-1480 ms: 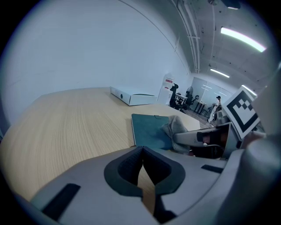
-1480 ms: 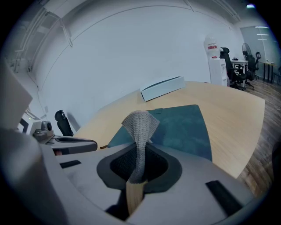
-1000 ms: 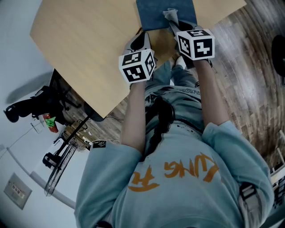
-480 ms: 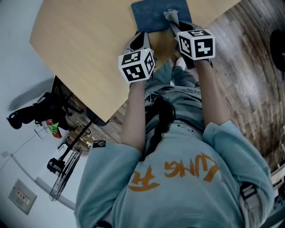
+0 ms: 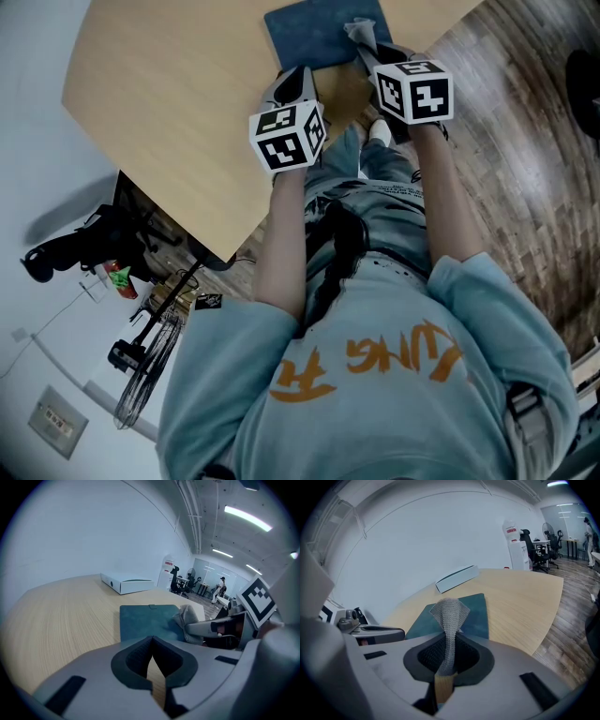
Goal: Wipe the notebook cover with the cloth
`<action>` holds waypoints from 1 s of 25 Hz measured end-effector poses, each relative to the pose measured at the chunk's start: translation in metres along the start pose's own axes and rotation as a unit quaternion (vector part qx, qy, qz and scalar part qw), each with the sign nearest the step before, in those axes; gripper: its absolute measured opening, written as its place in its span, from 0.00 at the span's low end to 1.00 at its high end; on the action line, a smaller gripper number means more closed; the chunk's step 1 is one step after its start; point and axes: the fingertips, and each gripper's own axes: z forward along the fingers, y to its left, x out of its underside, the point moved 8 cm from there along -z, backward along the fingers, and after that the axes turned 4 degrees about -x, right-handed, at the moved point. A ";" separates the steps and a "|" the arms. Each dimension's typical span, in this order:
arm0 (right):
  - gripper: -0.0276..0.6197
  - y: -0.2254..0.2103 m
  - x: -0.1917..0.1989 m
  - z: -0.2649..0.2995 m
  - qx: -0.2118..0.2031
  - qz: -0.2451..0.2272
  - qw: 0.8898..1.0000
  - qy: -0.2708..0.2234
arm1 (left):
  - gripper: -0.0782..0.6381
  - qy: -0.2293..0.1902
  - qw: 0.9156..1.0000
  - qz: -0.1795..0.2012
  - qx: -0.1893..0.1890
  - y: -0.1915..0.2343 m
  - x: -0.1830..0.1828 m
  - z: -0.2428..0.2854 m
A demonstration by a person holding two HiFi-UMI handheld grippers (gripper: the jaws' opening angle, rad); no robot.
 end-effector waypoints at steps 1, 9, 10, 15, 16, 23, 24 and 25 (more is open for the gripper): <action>0.08 -0.001 -0.001 -0.002 0.003 0.001 1.000 -0.001 | 0.13 0.000 1.000 0.001 0.001 -0.001 0.000 0.000; 0.08 -0.008 0.001 -0.008 0.006 0.005 1.000 -0.003 | 0.13 0.002 1.000 0.005 0.006 -0.008 -0.003 0.002; 0.09 -0.009 0.000 -0.008 0.007 0.006 1.000 -0.004 | 0.13 0.002 1.000 0.006 0.007 -0.009 -0.004 0.002; 0.08 -0.016 0.000 -0.014 0.012 0.009 1.000 -0.008 | 0.13 0.005 1.000 0.011 0.011 -0.017 -0.006 0.006; 0.09 -0.018 0.000 -0.015 0.013 0.010 1.000 -0.009 | 0.13 0.005 1.000 0.012 0.012 -0.018 -0.006 0.007; 0.08 -0.028 0.001 -0.022 0.021 0.018 1.000 -0.014 | 0.13 0.008 1.000 0.020 0.022 -0.029 -0.008 0.013; 0.09 -0.029 0.001 -0.024 0.023 0.019 0.999 -0.015 | 0.13 0.008 0.999 0.021 0.023 -0.030 -0.008 0.014; 0.08 -0.030 0.001 -0.025 0.025 0.020 0.999 -0.015 | 0.13 0.007 0.999 0.022 0.025 -0.031 -0.009 0.014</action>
